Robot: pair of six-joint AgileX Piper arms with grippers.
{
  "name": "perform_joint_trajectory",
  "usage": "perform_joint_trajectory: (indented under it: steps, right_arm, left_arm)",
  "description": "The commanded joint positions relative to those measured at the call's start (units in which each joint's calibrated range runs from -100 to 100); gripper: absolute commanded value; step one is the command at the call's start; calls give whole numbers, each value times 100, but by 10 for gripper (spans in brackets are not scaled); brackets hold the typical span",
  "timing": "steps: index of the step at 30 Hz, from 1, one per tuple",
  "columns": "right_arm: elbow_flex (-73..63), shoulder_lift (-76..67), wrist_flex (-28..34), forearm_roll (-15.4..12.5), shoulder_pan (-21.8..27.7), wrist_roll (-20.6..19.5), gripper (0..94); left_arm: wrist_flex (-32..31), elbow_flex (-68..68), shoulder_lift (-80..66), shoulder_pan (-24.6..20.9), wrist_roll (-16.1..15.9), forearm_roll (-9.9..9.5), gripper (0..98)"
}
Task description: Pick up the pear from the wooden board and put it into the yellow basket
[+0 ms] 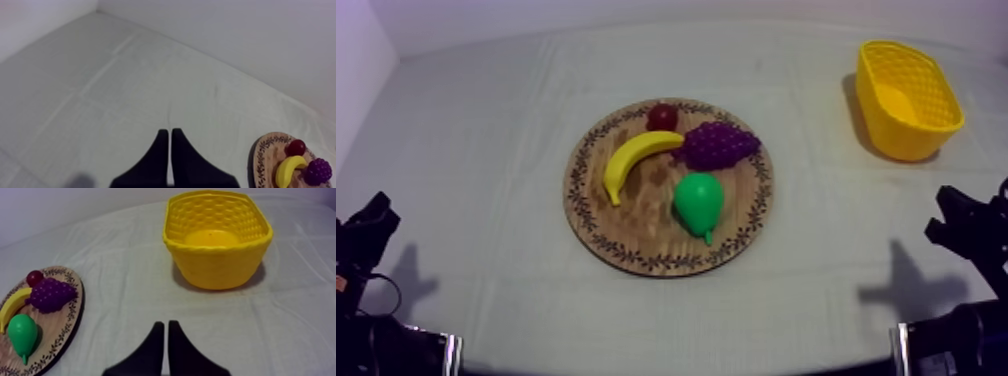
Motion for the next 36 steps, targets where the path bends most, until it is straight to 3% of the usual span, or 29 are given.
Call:
perform_joint_trajectory:
  steps: [1,11,22,36]
  right_arm:
    - [1,4,-8,-5,4,4,2]
    - [1,4,-8,-5,-64,117,5]
    - [-45,4,124,-10,-269,-59,3]
    - [-664,-1,519,382,-394,-264,2]
  left_arm:
    - [2,4,2,0,-1,1,1]
    - [2,4,2,0,-1,1,1]
    - [2,4,2,0,1,1,1]
    - [2,4,2,0,-1,1,1]
